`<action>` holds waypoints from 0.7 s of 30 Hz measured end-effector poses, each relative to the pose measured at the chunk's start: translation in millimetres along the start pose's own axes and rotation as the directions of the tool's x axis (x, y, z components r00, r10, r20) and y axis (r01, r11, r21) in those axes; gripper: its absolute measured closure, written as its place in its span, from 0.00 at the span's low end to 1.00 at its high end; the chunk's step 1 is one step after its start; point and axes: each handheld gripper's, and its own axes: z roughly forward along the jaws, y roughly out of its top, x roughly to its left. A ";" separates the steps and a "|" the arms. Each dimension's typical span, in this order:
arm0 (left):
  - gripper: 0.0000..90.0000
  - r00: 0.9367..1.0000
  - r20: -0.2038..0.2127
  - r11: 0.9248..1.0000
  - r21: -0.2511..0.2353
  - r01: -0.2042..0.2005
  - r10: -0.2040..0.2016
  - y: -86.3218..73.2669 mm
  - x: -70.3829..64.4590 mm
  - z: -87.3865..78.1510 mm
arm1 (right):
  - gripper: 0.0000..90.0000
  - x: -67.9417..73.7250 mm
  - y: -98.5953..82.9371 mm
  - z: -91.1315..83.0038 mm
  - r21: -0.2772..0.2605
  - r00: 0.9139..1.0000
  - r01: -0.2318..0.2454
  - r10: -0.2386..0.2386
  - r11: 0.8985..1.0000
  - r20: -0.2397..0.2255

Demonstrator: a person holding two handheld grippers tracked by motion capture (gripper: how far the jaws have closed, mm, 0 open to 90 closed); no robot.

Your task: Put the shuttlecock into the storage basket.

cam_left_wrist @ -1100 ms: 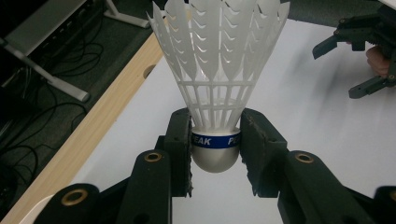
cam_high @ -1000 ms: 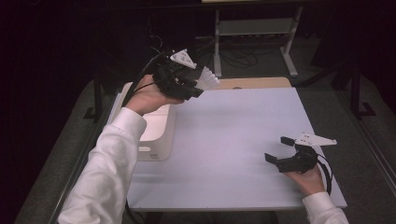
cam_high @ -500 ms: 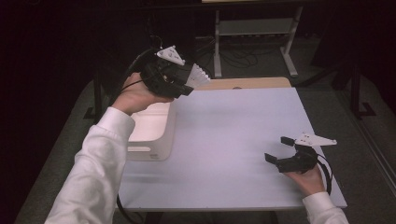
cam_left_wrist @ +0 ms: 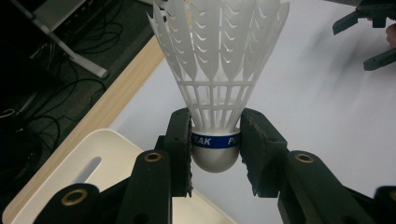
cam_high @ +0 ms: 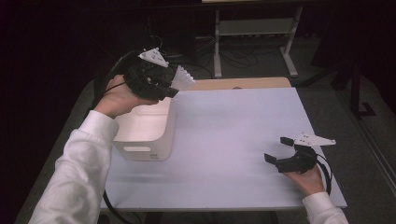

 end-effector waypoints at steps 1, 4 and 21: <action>0.72 1.000 0.001 1.000 0.003 0.002 -0.002 -1.4 0.6 -0.6 | 0.00 0.1 0.0 0.1 0.000 1.000 0.001 -0.001 1.000 0.001; 0.72 1.000 0.000 1.000 0.014 0.011 -0.011 -5.6 1.5 -1.7 | 0.00 0.4 -0.1 0.4 0.001 1.000 0.002 -0.002 1.000 0.001; 0.72 1.000 -0.005 0.997 0.071 0.023 -0.022 -24.0 10.8 -6.8 | 0.00 0.2 -0.5 2.1 0.009 1.000 0.011 -0.011 1.000 0.002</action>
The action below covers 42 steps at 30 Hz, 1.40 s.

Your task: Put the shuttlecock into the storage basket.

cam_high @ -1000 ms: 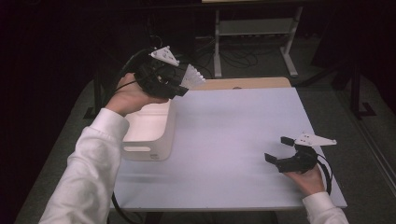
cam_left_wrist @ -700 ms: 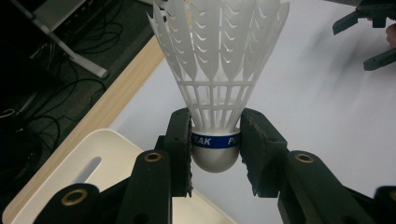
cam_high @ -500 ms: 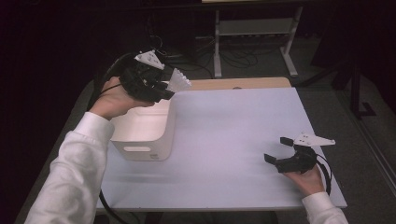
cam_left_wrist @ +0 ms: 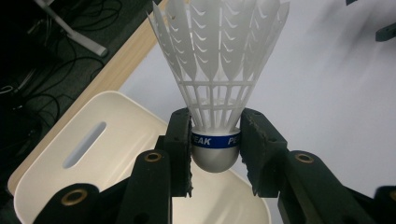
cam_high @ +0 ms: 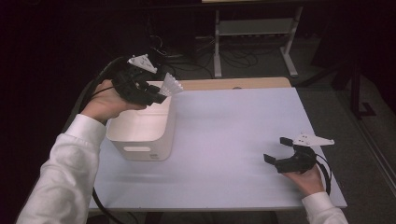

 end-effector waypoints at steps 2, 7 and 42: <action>0.72 1.000 0.003 1.000 0.005 0.008 -0.008 -2.7 1.8 0.0 | 0.00 0.2 0.0 -0.1 0.001 1.000 -0.002 0.002 1.000 0.000; 0.72 1.000 0.010 0.999 0.026 0.022 -0.023 -10.4 5.2 -0.6 | 0.00 0.3 -0.1 -0.3 0.001 1.000 -0.003 0.003 1.000 -0.001; 0.72 0.999 0.029 0.991 0.135 0.011 -0.015 -24.6 13.1 -18.2 | 0.00 1.3 -0.1 0.5 0.010 1.000 -0.001 0.001 1.000 -0.005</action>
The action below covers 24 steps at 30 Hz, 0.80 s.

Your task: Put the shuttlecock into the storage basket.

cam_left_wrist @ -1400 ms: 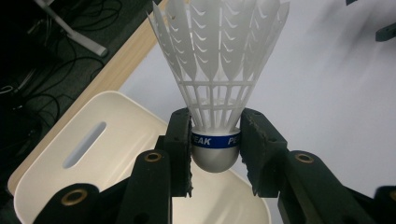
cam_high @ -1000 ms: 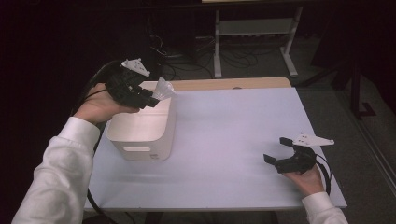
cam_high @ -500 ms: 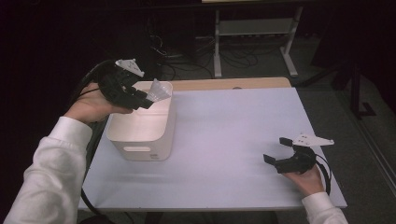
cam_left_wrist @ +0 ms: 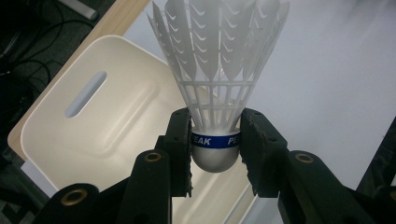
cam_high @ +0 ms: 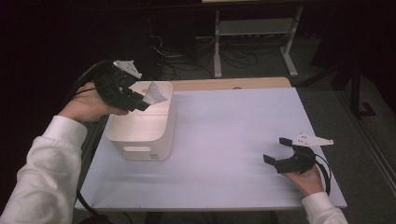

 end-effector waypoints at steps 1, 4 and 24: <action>0.72 1.000 -0.001 1.000 -0.001 0.004 -0.004 -0.3 0.3 -0.1 | 0.00 0.0 0.0 0.0 -0.001 1.000 0.000 0.000 1.000 0.000; 0.72 1.000 -0.001 1.000 0.003 0.011 -0.011 -1.7 0.6 0.0 | 0.00 0.0 0.0 0.1 0.004 1.000 -0.003 0.003 1.000 0.000; 0.72 1.000 0.010 0.999 0.042 0.016 -0.016 -15.5 5.1 15.1 | 0.00 -1.2 0.1 -0.4 -0.001 1.000 0.000 0.000 1.000 0.003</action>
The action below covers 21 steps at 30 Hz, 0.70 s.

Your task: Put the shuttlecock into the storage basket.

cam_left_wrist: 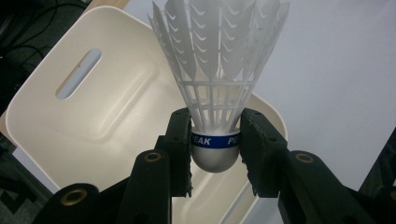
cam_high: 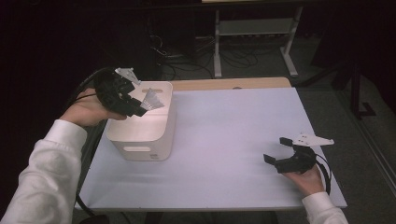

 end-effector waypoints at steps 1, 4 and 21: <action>0.72 1.000 -0.002 1.000 -0.001 0.005 -0.005 -1.0 0.1 0.8 | 0.00 0.0 0.0 0.0 0.000 1.000 0.000 0.000 1.000 0.000; 0.72 1.000 0.000 1.000 0.000 0.009 -0.009 -4.4 0.8 2.8 | 0.00 0.0 0.0 -0.3 0.000 1.000 0.002 -0.002 1.000 0.000; 0.72 1.000 0.009 1.000 0.018 0.022 -0.022 -15.9 3.3 13.6 | 0.00 0.2 -0.1 -0.3 0.002 1.000 -0.001 0.001 1.000 0.000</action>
